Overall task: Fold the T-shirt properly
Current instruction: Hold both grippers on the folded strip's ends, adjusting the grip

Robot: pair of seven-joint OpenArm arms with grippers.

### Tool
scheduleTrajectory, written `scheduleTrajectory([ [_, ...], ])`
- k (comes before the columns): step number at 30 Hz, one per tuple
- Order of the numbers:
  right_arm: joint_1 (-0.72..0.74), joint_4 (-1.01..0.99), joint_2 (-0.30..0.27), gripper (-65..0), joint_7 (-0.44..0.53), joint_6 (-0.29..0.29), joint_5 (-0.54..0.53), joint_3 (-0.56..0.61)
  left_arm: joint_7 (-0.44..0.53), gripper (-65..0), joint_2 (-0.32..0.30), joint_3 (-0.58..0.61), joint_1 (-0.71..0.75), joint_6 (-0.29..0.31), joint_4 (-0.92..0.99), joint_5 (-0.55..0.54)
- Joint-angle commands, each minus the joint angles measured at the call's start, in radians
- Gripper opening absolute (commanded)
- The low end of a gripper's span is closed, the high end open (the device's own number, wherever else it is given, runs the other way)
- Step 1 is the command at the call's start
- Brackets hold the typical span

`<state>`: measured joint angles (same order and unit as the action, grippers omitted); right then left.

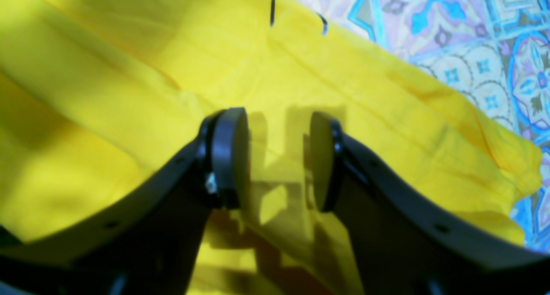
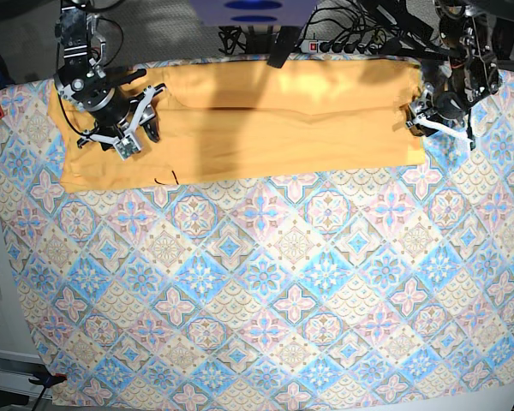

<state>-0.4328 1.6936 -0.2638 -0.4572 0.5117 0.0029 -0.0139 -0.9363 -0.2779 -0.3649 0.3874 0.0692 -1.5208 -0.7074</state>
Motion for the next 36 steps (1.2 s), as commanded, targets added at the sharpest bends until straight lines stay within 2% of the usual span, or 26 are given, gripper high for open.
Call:
scheduleTrajectory([
  [1,0.002,0.020,-0.010,-41.8,0.019,-0.002,-0.005,-0.007,0.004,-36.1,-0.017,-0.004,0.005,0.004,0.013,-0.010],
  [5,0.002,0.021,-0.010,-41.8,0.019,-0.002,-0.005,-0.007,0.003,-36.1,-0.011,-0.001,-0.012,0.005,0.036,-0.005],
  [14,0.002,0.056,-0.009,-41.8,0.013,-0.002,-0.005,-0.007,0.007,-36.1,-0.001,0.102,-0.014,0.005,0.035,-0.013],
  [36,0.004,0.049,-0.007,-41.8,0.015,-0.003,-0.005,-0.007,0.000,-36.8,0.030,0.152,0.046,0.005,-0.045,-0.024],
])
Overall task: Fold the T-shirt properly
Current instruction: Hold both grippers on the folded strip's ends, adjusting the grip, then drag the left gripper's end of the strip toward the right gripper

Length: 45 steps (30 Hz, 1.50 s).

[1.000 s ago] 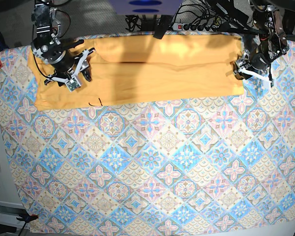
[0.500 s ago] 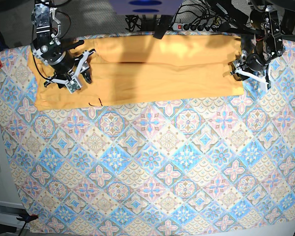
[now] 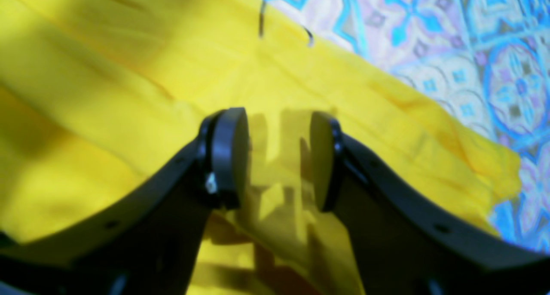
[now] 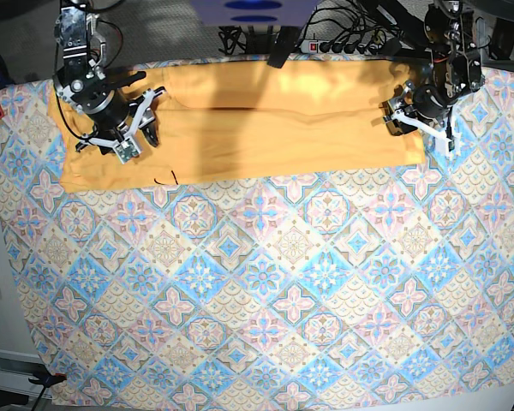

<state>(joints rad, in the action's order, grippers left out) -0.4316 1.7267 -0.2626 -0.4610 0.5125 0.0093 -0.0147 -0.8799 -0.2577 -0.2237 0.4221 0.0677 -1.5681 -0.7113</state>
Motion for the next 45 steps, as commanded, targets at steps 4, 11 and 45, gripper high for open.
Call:
scheduleTrajectory([
  [4,0.003,0.014,-0.008,-41.8,0.020,-0.004,-0.012,-0.006,-0.054,-37.3,0.011,0.011,0.017,0.007,0.002,-0.020],
  [11,0.003,-0.001,-0.008,-41.8,0.021,-0.004,-0.013,-0.004,-0.032,-59.8,0.011,-0.010,0.011,0.007,0.001,-0.021],
  [45,0.043,-0.251,-0.010,-64.4,0.024,-0.004,-0.012,0.012,0.028,-65.0,0.091,0.089,-0.010,0.008,-0.283,-0.092],
])
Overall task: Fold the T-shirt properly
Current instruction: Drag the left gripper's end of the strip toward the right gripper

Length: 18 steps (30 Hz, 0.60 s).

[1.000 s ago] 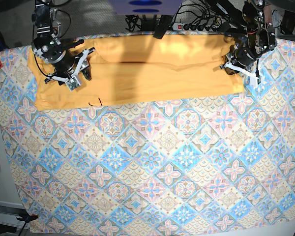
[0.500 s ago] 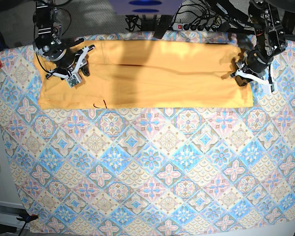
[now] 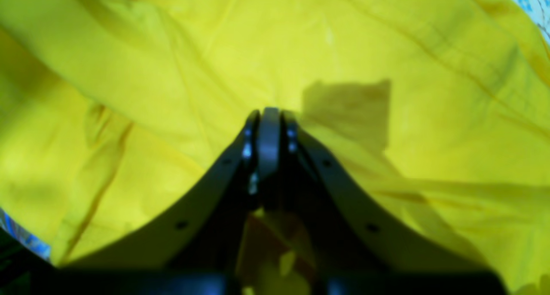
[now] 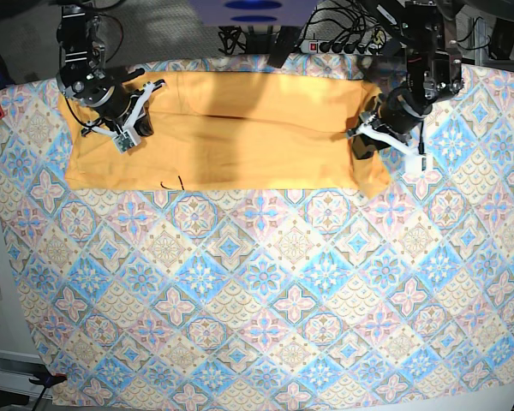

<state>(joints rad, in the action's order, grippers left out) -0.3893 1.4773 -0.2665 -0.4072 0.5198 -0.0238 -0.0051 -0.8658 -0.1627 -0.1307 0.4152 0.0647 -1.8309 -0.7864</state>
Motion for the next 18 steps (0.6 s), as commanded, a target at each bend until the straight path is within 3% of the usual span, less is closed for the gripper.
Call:
scheduleTrajectory([
  [1,0.000,-0.007,-0.007,-64.4,-0.029,-0.011,0.022,0.014,0.024,-65.0,-0.002,0.021,-0.006,0.011,-0.020,-0.017],
  [6,0.029,-0.008,-0.007,-64.5,-0.029,-0.011,0.022,0.055,0.038,-65.0,0.024,0.133,-0.034,0.011,-0.020,-0.015],
  [12,0.034,-0.008,-0.007,-64.5,-0.029,-0.011,0.022,0.061,0.038,-65.0,0.085,0.202,-0.066,0.011,-0.016,-0.009],
  [18,0.034,-0.008,-0.007,-64.5,-0.029,-0.011,0.022,0.060,0.036,-65.0,0.102,0.248,-0.086,0.011,0.015,-0.001],
])
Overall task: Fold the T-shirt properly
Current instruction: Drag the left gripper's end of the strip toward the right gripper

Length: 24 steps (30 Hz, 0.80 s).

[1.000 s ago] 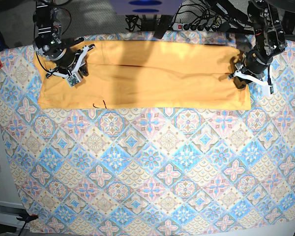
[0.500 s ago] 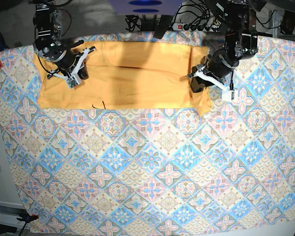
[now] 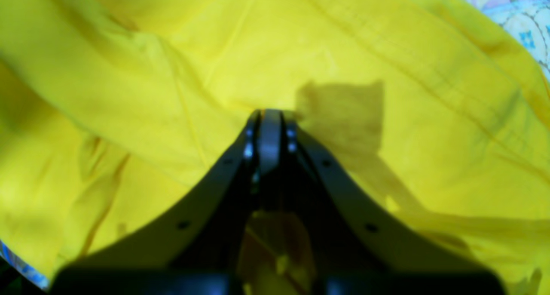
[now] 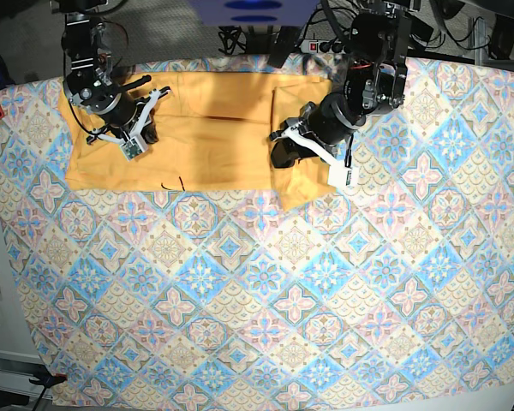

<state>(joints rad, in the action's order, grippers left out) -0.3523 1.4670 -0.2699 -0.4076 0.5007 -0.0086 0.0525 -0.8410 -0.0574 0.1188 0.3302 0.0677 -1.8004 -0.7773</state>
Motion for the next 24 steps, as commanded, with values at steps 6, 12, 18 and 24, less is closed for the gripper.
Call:
scheduleTrajectory([
  [6,-0.001,-0.002,-0.004,-64.5,-0.029,0.008,0.006,-0.004,0.004,-65.0,-0.003,0.006,-0.029,0.008,0.038,-0.012],
  [12,-0.001,-0.002,-0.004,-64.4,-0.029,0.008,0.006,-0.003,-0.067,-65.0,-0.005,0.063,-0.082,0.008,0.057,-0.008],
  [18,-0.001,-0.002,-0.004,-64.4,-0.029,0.008,0.006,-0.004,-0.067,-65.0,-0.037,0.157,-0.139,0.008,0.129,-0.015],
  [24,-0.001,-0.001,-0.004,-64.4,-0.029,0.008,0.006,-0.006,-0.067,-65.0,-0.038,0.173,-0.151,0.008,0.158,-0.015],
])
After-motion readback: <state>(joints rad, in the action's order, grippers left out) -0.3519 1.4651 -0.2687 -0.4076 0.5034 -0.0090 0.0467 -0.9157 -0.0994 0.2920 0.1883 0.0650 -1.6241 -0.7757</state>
